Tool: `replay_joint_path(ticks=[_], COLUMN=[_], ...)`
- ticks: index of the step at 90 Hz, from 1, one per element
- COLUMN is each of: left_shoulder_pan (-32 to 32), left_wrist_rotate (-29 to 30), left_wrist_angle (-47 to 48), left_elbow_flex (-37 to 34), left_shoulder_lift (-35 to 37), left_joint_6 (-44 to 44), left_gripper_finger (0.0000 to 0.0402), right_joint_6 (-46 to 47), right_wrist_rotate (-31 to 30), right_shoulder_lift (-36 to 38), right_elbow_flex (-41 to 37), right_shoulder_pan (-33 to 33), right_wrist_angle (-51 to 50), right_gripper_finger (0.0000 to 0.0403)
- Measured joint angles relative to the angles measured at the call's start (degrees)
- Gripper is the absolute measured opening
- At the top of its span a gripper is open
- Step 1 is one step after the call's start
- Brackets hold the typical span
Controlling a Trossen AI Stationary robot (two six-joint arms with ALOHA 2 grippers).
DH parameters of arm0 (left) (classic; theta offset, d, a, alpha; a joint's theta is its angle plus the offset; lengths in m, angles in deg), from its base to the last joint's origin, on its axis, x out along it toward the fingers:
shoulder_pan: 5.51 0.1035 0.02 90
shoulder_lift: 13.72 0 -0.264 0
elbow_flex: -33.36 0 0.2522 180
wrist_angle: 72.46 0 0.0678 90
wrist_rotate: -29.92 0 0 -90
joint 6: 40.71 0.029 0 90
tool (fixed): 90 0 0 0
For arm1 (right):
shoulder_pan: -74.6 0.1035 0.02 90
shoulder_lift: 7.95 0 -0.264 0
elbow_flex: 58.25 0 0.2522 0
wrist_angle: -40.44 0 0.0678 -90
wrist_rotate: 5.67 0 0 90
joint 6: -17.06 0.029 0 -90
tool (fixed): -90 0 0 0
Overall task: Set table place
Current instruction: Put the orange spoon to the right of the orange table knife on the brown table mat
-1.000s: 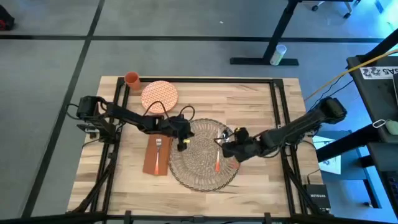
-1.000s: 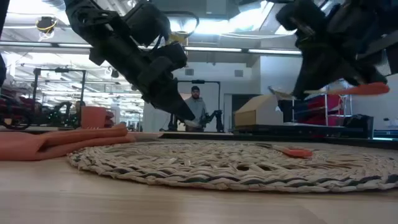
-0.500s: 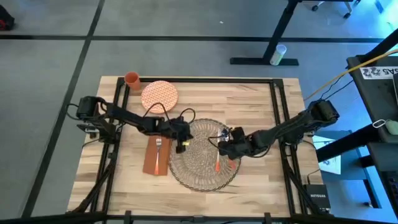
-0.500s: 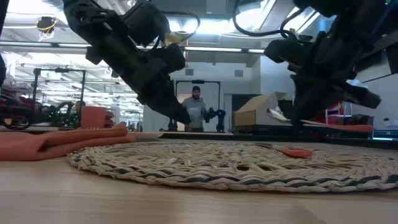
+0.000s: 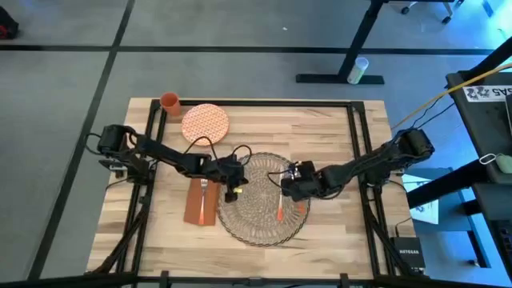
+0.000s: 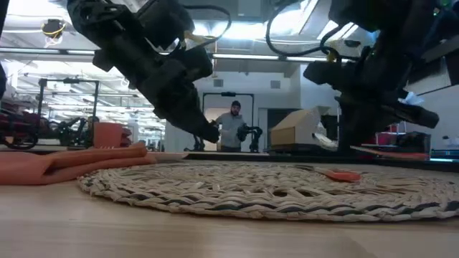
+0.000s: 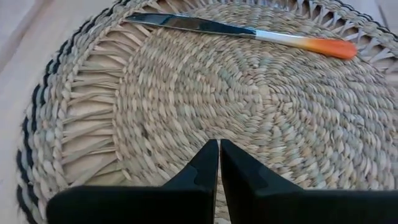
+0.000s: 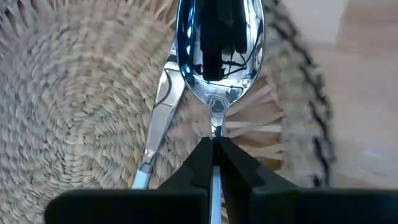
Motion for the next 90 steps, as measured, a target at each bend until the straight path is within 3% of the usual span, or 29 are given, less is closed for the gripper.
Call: replay_joint_path(ticks=[19,90], left_shoulder_pan=[-0.31,-0.32], left_wrist_rotate=[0.01,1.08], left_wrist_angle=[0.61,3.94], left_elbow_flex=[0.0,0.0], left_shoulder_lift=[0.0,0.0], left_joint_6=[-0.26,-3.13], left_gripper_finger=[0.0,0.0], right_joint_6=[0.04,0.09], right_wrist_rotate=[0.07,-1.57], right_shoulder_lift=[-5.07,-3.75], right_elbow_flex=[0.11,-0.81], right_shoulder_pan=[0.1,-1.46], right_wrist_angle=[4.24,2.67], right_gripper_finger=[0.0,0.0])
